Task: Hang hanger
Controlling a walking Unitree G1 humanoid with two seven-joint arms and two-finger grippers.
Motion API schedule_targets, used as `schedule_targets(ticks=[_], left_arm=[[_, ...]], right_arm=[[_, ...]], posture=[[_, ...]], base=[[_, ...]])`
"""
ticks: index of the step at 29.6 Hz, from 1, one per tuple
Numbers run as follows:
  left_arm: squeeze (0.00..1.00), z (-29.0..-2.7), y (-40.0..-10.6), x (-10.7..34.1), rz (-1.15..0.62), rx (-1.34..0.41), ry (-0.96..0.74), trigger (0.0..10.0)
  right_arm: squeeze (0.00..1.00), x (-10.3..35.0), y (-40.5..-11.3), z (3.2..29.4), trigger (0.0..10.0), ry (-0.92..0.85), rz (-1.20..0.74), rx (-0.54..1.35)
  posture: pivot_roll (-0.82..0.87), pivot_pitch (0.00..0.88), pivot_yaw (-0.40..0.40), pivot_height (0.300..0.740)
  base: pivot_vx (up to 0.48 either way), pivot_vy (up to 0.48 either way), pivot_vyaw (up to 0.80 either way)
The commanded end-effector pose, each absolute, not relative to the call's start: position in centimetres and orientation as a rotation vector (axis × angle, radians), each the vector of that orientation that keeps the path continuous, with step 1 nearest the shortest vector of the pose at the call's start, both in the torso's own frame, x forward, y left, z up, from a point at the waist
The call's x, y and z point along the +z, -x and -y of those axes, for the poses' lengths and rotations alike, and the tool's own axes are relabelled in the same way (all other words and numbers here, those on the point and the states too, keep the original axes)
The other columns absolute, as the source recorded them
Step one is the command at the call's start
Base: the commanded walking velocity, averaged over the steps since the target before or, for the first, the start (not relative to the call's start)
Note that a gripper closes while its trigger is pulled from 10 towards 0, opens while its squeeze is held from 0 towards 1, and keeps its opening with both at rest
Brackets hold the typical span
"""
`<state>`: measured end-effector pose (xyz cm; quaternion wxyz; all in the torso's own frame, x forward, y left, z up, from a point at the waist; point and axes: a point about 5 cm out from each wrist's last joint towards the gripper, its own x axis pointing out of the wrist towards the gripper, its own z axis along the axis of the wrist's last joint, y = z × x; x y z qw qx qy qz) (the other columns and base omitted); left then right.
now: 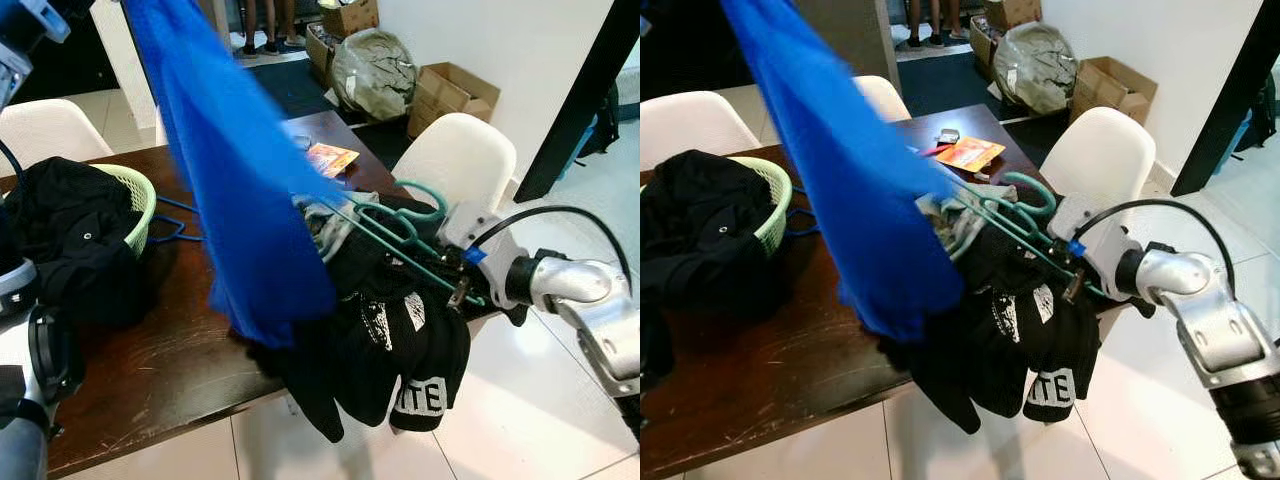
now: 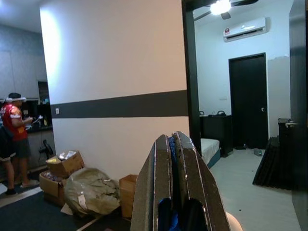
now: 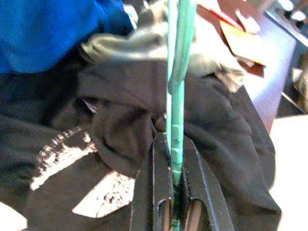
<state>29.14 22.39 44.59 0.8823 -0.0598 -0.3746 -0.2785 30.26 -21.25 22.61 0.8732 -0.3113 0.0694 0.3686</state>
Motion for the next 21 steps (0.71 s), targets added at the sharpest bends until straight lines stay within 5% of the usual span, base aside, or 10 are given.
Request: schedule_targets(ticks=[1, 10, 15, 18, 21], left_arm=[[0.00, -23.3, -29.1, 44.4, 0.795, -0.536, 0.149, 10.0], [0.00, -24.4, -29.9, 43.7, 0.767, -0.453, 0.166, 10.0], [0.00, -21.4, -30.4, 42.5, 0.683, -0.607, 0.107, 10.0], [0.00, -17.2, -27.4, 41.7, 0.649, -0.988, -0.127, 10.0], [0.00, -18.3, -26.9, 42.7, 0.632, -0.989, -0.289, 10.0]], right_arm=[[0.00, 23.3, -29.6, 21.6, 10.0, 0.600, -0.118, 0.811], [0.00, 24.9, -29.1, 24.9, 10.0, 0.425, -0.042, 0.748], [0.00, 24.8, -29.9, 25.7, 10.0, 0.410, -0.033, 0.637], [0.00, 24.8, -30.9, 26.4, 10.0, 0.399, -0.020, 0.529], [0.00, 25.1, -32.0, 27.2, 10.0, 0.379, 0.007, 0.399]], posture=[[0.01, 0.101, 0.041, 0.740], [0.01, 0.106, 0.044, 0.740], [0.01, 0.105, 0.042, 0.740], [0.02, 0.108, 0.038, 0.740], [0.03, 0.107, 0.040, 0.740]], base=[[0.000, 0.000, 0.00], [0.000, 0.000, 0.00], [0.000, 0.000, 0.00], [0.000, 0.000, 0.00], [0.000, 0.000, 0.00]])
